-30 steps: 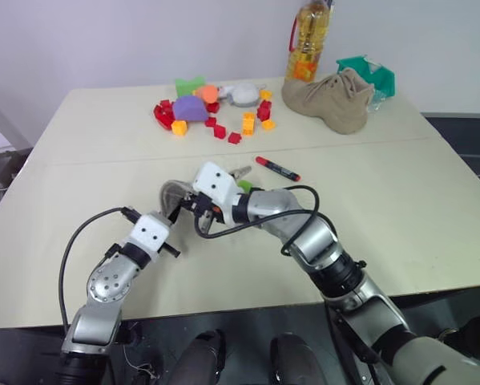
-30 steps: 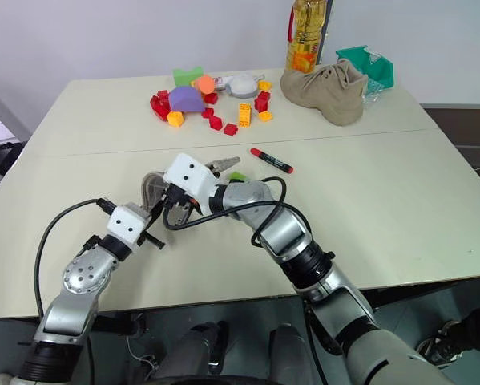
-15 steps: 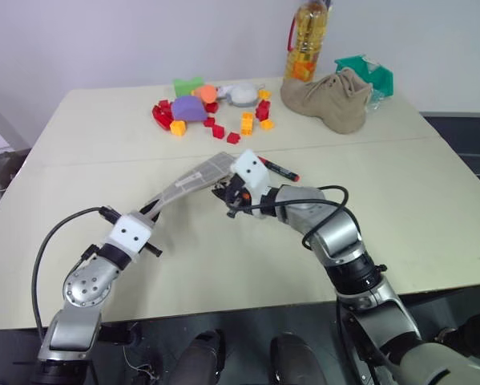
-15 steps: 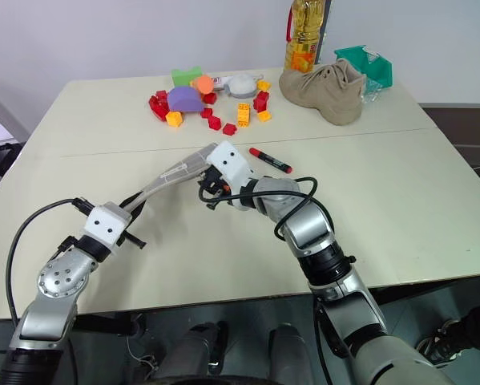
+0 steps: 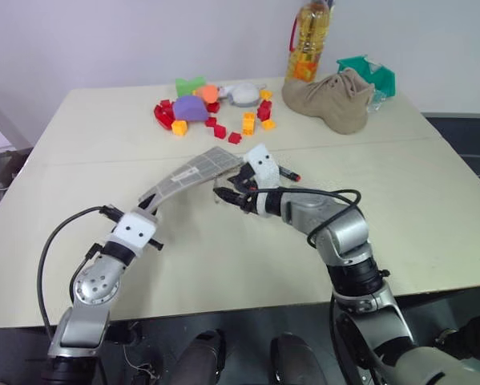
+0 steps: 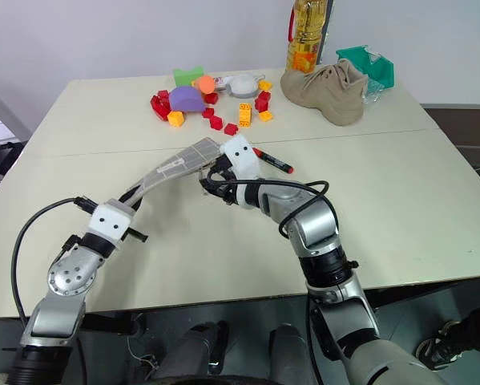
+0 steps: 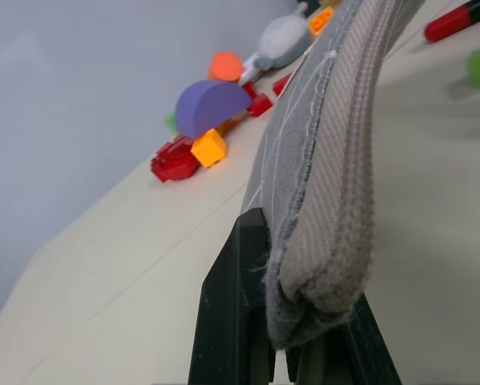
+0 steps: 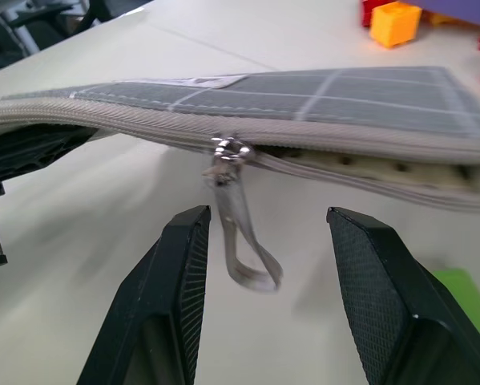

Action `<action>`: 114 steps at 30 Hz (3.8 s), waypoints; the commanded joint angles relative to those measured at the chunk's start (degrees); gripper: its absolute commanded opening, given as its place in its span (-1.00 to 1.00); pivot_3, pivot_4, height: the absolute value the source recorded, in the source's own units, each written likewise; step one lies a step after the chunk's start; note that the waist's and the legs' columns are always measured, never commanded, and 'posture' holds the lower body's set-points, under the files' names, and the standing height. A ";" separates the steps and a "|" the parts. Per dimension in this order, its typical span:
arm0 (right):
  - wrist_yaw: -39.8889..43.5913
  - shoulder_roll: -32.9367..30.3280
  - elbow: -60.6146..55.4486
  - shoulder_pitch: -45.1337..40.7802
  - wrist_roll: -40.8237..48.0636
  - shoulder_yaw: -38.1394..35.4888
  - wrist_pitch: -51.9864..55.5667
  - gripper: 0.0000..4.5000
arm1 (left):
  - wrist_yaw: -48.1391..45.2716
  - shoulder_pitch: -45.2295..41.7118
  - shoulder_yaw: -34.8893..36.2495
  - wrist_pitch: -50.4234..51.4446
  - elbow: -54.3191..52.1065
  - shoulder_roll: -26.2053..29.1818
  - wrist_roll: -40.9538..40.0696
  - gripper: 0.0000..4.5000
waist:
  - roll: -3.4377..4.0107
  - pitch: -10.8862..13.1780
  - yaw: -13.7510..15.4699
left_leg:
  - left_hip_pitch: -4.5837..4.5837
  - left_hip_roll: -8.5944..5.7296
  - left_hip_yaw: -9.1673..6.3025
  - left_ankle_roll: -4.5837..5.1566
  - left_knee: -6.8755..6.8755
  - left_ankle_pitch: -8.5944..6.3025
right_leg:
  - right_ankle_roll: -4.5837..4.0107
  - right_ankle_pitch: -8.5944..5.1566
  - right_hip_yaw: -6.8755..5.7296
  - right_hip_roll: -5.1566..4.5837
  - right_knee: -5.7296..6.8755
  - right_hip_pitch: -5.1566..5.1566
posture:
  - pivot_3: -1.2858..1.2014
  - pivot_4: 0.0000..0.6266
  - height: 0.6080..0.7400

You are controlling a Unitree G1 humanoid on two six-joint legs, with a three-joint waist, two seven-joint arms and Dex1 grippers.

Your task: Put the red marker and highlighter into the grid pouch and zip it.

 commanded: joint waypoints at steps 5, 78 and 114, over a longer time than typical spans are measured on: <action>-1.36 1.78 -1.57 -1.75 1.92 -1.19 -0.69 0.06 | 1.06 -1.00 0.23 -1.81 -0.49 -0.25 0.29 -1.00 | 0.00 0.00 -0.08 | 0.00 0.01 0.01 0.00 -0.01 0.00 | 0.00 0.00 0.00 0.00 0.00 0.00 | 0.03 -0.52 1.00; 2.11 -13.01 10.87 1.85 -4.14 0.86 -9.39 0.61 | 4.35 -5.97 -0.44 2.39 7.14 -1.56 2.90 -1.00 | -0.03 0.00 0.02 | -0.01 0.00 0.02 0.00 0.02 0.01 | 0.01 0.00 -0.03 0.00 -0.01 0.05 | 0.03 -0.52 1.00; 7.66 -15.77 -1.81 3.03 4.14 -3.61 -5.20 -0.62 | 5.69 -9.75 -3.94 3.46 9.34 -4.60 2.48 -1.00 | -0.03 0.00 0.11 | -0.04 -0.02 0.01 0.00 0.06 0.01 | 0.01 0.00 -0.03 -0.02 -0.01 0.07 | 0.03 -0.52 1.00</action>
